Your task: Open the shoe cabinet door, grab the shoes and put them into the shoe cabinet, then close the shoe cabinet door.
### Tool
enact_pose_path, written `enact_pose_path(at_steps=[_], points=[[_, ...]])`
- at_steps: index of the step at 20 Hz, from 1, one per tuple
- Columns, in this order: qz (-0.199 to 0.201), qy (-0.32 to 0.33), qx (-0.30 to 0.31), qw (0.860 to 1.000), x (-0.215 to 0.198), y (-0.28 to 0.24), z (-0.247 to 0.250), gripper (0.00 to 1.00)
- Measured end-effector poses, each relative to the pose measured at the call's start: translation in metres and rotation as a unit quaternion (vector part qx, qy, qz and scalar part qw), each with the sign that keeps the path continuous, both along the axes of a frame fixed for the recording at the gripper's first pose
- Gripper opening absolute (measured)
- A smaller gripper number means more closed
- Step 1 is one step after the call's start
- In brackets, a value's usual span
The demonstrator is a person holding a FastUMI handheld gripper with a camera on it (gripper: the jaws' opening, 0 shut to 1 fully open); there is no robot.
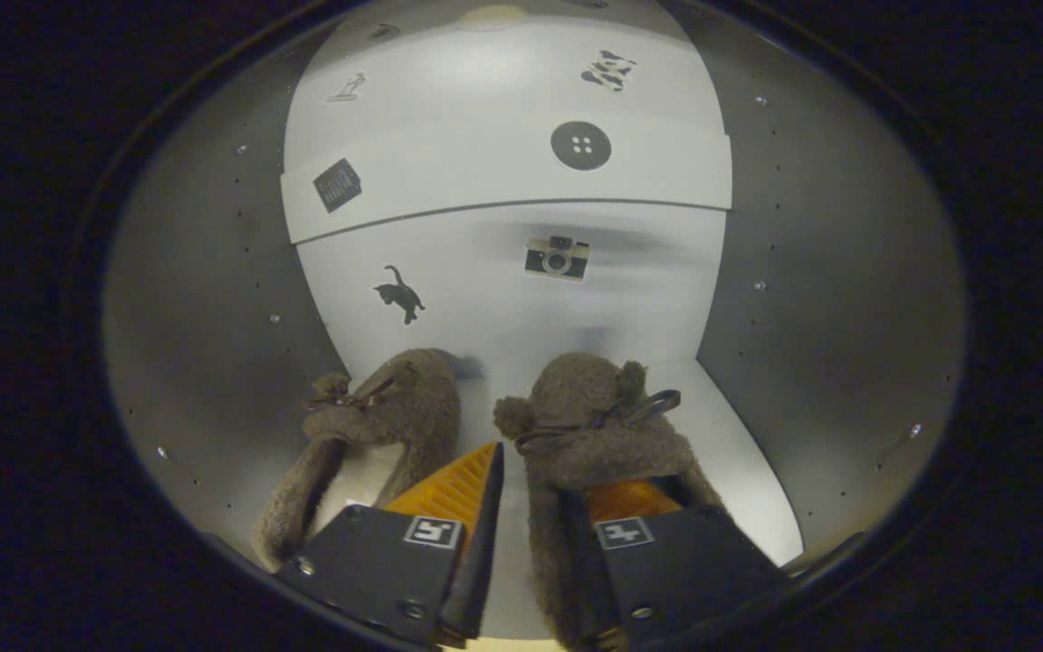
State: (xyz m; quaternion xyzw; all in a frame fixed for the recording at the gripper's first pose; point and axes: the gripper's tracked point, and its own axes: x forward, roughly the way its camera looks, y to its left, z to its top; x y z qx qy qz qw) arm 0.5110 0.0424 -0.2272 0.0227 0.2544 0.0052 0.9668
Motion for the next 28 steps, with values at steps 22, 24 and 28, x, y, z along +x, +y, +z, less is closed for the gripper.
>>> enact_pose_path(at_steps=[22,24,28], points=[[-0.031,-0.149,-0.031,0.988,-0.154,0.004,0.114,0.93],[-0.031,-0.162,-0.029,0.986,-0.188,0.001,0.120,0.98],[-0.025,-0.180,-0.017,0.983,-0.268,-0.002,0.125,0.99]])
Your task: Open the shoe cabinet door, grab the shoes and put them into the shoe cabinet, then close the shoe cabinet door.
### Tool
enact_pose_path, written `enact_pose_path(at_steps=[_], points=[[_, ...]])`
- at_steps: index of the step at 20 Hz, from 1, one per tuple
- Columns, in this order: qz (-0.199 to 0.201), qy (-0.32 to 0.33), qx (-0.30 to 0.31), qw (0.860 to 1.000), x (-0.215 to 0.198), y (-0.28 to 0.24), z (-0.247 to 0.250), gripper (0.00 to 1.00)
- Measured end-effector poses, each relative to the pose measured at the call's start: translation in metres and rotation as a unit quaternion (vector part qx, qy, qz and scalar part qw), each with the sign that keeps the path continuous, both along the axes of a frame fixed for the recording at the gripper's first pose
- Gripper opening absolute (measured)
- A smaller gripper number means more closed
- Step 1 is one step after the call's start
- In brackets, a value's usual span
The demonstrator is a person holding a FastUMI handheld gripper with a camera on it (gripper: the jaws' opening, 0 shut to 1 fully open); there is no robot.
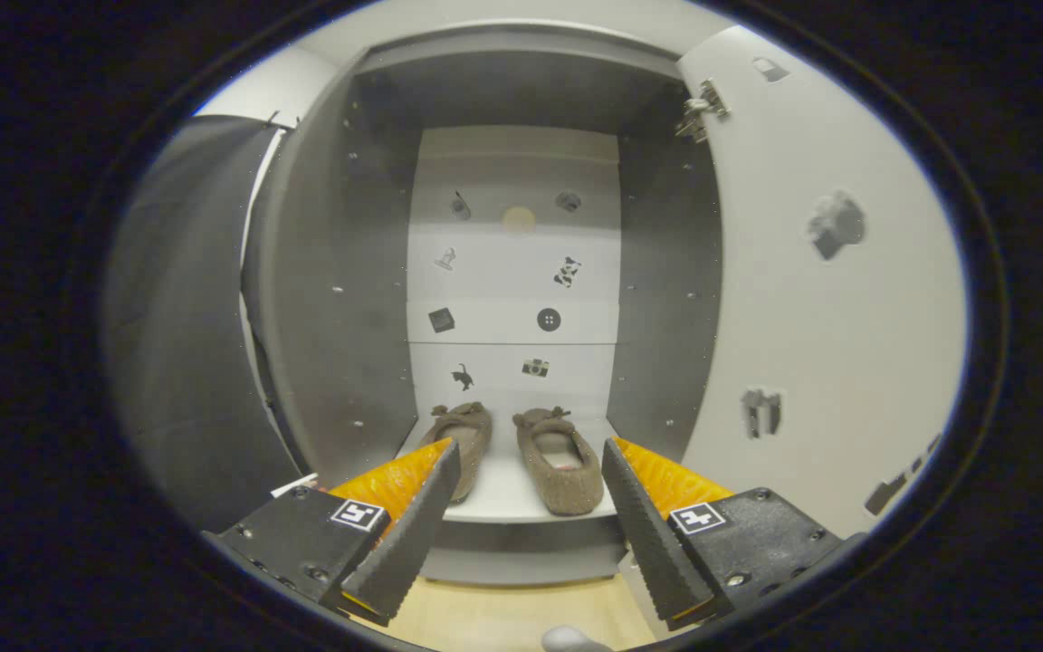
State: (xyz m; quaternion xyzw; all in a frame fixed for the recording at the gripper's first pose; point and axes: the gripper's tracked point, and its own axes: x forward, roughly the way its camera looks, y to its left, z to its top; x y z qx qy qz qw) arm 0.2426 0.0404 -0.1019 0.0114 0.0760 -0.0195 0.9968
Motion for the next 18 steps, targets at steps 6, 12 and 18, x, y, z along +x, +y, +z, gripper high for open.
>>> enact_pose_path(at_steps=[6,12,18], points=[[0.001,-0.032,0.006,0.999,-0.110,-0.013,0.009,1.00],[-0.008,-0.045,0.022,0.999,-0.198,-0.046,0.011,1.00],[-0.061,-0.039,0.003,0.997,-0.269,-0.135,0.004,1.00]])
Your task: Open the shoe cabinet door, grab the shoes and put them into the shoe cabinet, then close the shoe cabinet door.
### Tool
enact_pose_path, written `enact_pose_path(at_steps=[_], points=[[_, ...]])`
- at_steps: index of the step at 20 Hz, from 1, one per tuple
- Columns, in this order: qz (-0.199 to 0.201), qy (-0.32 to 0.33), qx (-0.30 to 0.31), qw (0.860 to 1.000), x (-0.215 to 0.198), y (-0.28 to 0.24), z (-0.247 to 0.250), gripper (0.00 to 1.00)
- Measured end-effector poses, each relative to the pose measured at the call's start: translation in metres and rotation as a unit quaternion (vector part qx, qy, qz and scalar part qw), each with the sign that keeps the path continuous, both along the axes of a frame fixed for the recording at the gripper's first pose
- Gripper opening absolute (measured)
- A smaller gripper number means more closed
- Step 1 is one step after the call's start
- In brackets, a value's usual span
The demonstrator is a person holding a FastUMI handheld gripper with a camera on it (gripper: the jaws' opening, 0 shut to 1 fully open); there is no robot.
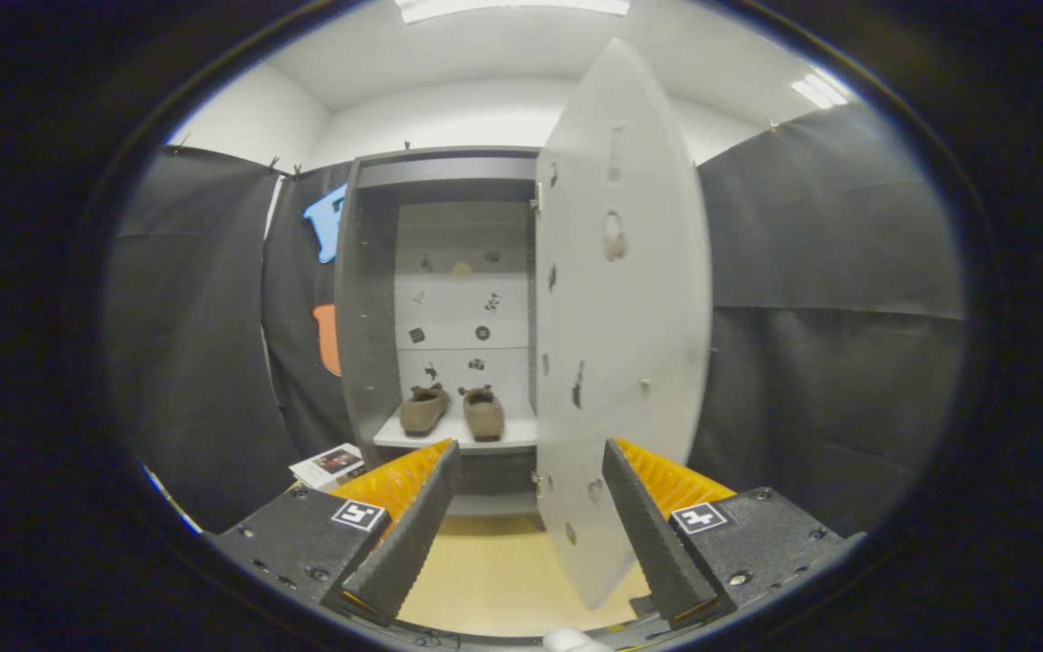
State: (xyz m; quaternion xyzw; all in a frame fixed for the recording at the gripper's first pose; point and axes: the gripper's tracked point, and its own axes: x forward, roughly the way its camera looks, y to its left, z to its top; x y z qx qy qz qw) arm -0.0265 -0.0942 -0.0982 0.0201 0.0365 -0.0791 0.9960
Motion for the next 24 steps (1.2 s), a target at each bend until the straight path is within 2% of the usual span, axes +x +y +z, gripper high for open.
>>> enact_pose_path(at_steps=[4,7,9,13,17,24], points=[[-0.035,-0.003,-0.001,0.999,-0.032,-0.077,0.000,1.00],[-0.053,-0.002,0.011,0.999,-0.029,-0.140,-0.003,1.00],[-0.044,-0.003,0.024,0.999,-0.018,-0.163,-0.004,0.99],[0.008,-0.004,0.021,1.000,0.016,-0.169,-0.006,1.00],[0.071,-0.005,0.020,0.997,0.039,-0.141,0.000,1.00],[0.085,-0.004,-0.009,0.996,0.038,-0.126,0.004,0.96]])
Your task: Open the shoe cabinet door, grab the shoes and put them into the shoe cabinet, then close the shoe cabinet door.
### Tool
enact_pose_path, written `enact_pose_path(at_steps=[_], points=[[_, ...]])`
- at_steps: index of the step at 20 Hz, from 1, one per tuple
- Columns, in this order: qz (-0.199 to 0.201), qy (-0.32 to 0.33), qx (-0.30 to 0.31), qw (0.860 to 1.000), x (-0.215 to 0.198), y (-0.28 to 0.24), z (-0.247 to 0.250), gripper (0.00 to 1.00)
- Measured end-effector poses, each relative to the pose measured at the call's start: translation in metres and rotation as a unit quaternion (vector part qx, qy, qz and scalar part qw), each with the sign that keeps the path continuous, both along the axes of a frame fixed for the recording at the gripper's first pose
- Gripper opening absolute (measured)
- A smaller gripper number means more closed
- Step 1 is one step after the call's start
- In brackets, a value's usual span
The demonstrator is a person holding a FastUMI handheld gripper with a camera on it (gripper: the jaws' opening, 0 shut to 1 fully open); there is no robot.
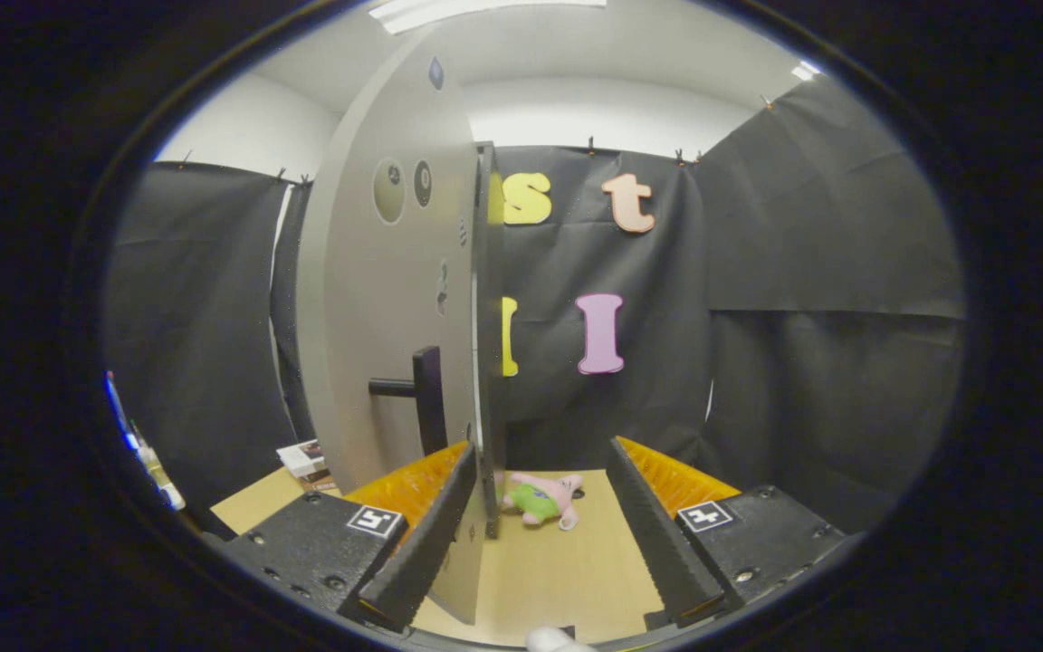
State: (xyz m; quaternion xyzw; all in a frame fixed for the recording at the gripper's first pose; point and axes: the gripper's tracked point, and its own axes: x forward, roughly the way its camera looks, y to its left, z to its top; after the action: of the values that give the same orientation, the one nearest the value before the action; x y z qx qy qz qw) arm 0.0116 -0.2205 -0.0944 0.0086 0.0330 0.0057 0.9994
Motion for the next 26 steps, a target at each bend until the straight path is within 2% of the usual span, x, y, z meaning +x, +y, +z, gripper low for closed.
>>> enact_pose_path(at_steps=[4,11,19,26], points=[[0.008,0.004,0.003,1.000,-0.001,0.029,0.000,0.96],[0.037,0.005,0.005,0.999,0.006,0.122,-0.001,0.96],[0.090,0.009,0.008,0.996,0.034,0.222,-0.002,0.99],[0.062,0.010,0.010,0.998,0.033,0.223,0.004,1.00]])
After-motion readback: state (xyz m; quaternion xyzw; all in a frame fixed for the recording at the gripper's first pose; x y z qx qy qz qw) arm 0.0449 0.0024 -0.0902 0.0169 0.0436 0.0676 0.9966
